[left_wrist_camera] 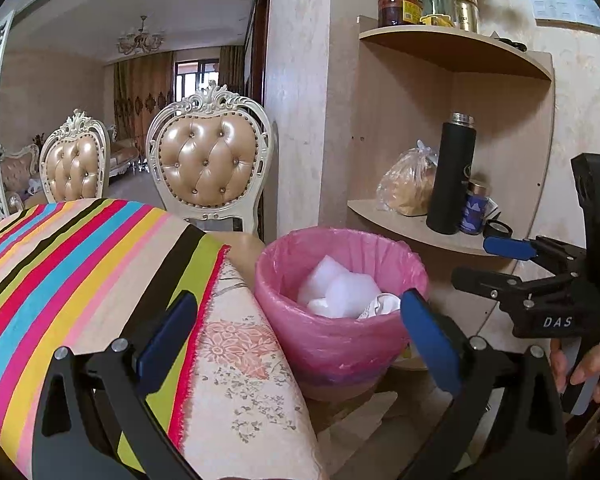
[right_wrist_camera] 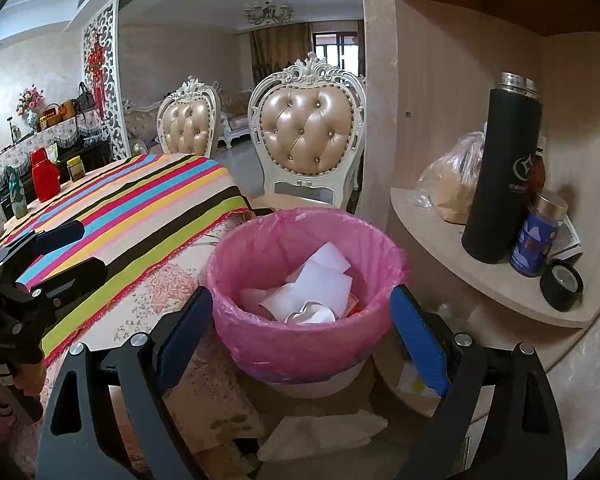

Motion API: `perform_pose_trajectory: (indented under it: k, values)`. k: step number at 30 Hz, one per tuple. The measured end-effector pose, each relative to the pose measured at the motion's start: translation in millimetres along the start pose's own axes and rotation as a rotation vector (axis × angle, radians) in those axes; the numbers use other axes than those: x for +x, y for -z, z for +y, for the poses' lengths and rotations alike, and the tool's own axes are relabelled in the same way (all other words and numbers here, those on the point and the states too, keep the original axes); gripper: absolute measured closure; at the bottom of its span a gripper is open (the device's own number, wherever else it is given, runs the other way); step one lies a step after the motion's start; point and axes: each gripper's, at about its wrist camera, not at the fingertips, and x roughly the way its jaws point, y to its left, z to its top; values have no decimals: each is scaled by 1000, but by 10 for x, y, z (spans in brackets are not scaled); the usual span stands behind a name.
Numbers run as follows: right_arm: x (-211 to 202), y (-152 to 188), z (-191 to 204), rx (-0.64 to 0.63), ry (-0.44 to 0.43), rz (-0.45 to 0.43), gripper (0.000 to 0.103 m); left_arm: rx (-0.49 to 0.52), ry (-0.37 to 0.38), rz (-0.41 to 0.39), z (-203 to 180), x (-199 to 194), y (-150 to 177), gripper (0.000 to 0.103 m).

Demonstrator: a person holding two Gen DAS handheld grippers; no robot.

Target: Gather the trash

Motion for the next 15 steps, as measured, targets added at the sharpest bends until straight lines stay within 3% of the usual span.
perform_pose_trajectory:
  k: [15]
  values:
    - [-6,6,5,1,1,-1,18,-6,6,11,4,41,12,5]
